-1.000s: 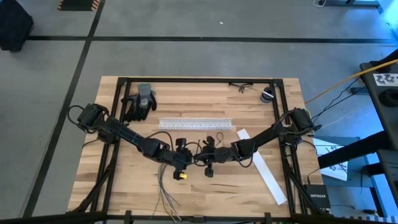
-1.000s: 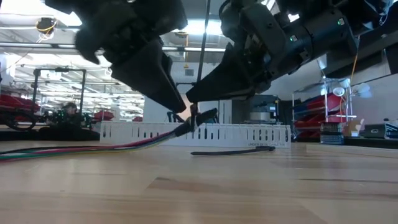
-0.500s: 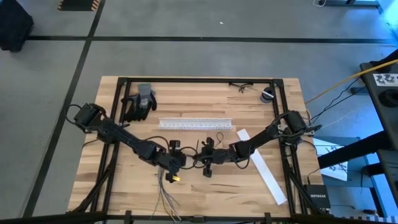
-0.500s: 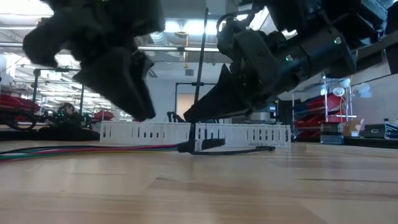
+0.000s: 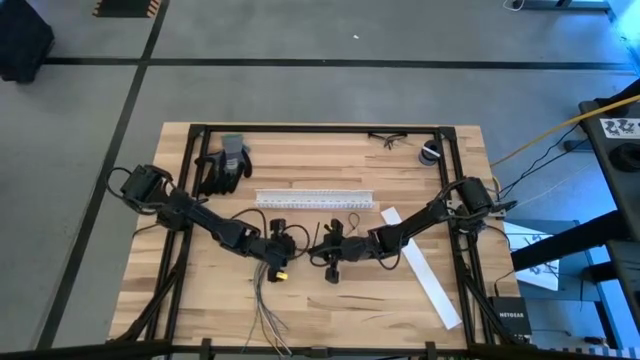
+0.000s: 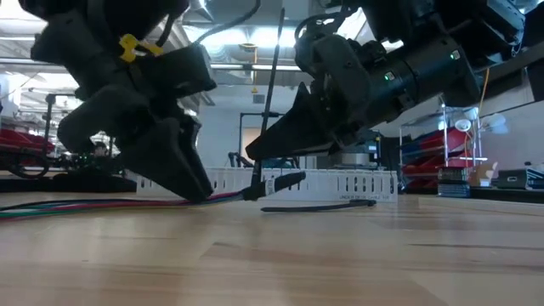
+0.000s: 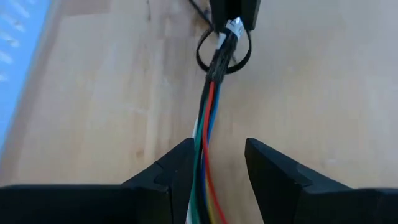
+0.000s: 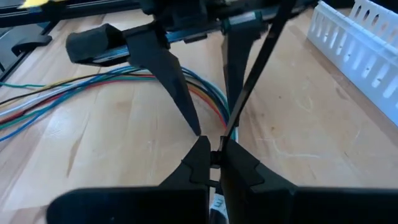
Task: Ziptie cables
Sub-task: Wrap the cables together using a black ziptie
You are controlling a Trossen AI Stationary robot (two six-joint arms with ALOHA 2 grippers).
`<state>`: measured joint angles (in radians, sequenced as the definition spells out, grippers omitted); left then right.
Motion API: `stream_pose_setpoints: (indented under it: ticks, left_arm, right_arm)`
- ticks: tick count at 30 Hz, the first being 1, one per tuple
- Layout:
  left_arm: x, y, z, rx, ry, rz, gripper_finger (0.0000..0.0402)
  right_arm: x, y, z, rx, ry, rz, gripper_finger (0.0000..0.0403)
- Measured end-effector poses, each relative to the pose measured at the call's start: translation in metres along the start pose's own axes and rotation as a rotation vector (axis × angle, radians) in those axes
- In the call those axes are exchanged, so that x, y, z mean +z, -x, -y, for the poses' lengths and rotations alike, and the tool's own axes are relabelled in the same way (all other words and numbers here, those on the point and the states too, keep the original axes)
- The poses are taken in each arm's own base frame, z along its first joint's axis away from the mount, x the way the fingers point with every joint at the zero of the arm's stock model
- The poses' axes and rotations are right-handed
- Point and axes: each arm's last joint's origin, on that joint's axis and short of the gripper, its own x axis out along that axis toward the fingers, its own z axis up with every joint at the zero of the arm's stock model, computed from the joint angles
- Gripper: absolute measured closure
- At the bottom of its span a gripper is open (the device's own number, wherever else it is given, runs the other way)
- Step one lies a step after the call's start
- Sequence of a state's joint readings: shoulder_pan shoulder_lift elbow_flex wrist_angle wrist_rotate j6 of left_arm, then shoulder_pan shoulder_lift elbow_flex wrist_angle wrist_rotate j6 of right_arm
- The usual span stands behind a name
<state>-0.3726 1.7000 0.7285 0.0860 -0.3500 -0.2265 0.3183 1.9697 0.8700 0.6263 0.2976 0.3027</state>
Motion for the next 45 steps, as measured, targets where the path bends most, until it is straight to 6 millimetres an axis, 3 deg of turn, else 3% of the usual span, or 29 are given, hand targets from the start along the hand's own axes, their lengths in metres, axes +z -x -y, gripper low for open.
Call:
stream_pose_setpoints:
  ticks: [11,21,26,33,40,45]
  left_arm:
    - [-0.011,-0.014,-0.004,-0.067,0.065,0.067,0.0263]
    - [-0.009,-0.014,-0.003,-0.088,0.064,0.096,0.0263]
    - [-0.009,-0.014,-0.003,-0.087,0.064,0.091,0.0263]
    - [-0.003,0.005,0.002,-0.101,0.038,0.070,0.0263]
    - [0.008,0.030,0.002,-0.128,0.133,0.083,0.0263]
    - [0.011,0.035,0.003,-0.141,0.167,0.104,0.0263]
  right_arm:
    - [0.004,-0.002,0.006,0.002,-0.018,0.023,0.0388]
    - [0.000,-0.041,0.002,0.055,-0.027,0.033,0.0388]
    - [0.003,-0.049,-0.001,0.045,0.020,0.031,0.0388]
    - [-0.001,-0.049,0.000,0.011,0.032,-0.008,0.0388]
    - [0.000,-0.049,-0.001,0.012,0.033,-0.004,0.0388]
    - [0.000,-0.049,0.000,0.010,0.043,-0.003,0.0388]
